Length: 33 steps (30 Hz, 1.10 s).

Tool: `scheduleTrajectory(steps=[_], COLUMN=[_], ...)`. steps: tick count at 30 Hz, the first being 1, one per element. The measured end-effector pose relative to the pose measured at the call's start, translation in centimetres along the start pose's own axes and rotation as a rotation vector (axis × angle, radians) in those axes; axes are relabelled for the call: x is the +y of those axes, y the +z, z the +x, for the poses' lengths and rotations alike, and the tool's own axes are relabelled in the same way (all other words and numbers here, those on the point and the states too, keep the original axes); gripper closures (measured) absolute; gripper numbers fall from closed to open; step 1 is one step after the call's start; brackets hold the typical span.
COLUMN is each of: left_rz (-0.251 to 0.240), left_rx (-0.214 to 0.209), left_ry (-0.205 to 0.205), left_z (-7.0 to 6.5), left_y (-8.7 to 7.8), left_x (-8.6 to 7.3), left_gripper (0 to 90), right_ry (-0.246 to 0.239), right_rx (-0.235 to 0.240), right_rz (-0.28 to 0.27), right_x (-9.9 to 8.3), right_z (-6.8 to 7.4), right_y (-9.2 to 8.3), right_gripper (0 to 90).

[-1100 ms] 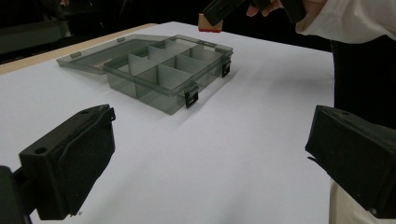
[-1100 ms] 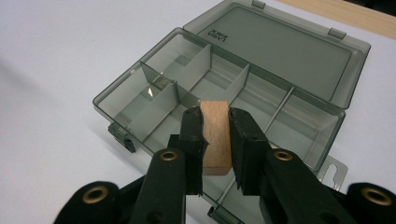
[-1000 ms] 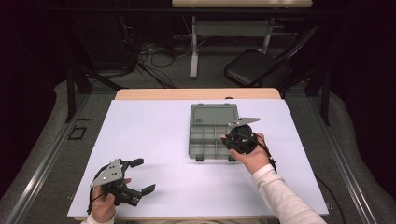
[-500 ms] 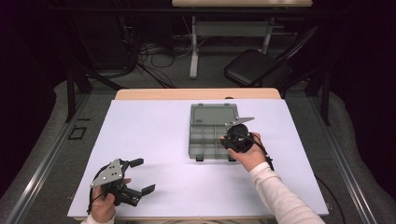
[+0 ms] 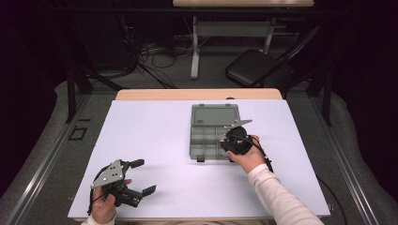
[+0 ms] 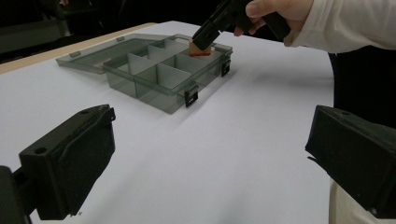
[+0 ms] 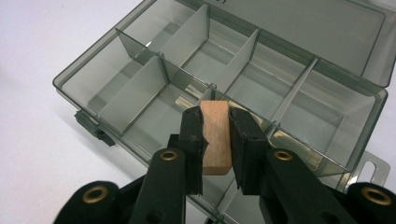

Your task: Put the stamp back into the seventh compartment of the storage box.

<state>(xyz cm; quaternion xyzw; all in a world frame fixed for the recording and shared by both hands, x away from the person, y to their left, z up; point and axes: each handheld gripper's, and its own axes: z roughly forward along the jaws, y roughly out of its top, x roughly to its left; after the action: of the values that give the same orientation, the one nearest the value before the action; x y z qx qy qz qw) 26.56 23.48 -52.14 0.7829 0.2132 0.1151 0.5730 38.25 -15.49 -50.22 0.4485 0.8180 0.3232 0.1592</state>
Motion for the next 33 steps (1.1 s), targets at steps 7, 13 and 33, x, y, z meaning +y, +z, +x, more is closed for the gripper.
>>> scheduleTrajectory(steps=[7, 13, 33], left_rz=[-0.001, 0.000, -0.002], left_rx=[0.000, -0.001, 0.008], left_ry=[0.000, 0.001, -0.001], left_z=[0.0, 0.0, -0.1], left_y=[0.0, 0.0, 0.0], left_x=[0.0, 0.0, 0.0], left_gripper=[1.1, 1.1, 1.0], right_ry=[0.001, -0.008, -0.003], right_rx=[-0.006, -0.010, -0.019], right_rz=[0.018, 0.024, 0.038], right_x=[-0.3, -0.4, -0.5], right_z=[0.0, 0.1, 0.1], right_y=[0.6, 1.0, 1.3], right_gripper=[76.4, 76.3, 76.2])
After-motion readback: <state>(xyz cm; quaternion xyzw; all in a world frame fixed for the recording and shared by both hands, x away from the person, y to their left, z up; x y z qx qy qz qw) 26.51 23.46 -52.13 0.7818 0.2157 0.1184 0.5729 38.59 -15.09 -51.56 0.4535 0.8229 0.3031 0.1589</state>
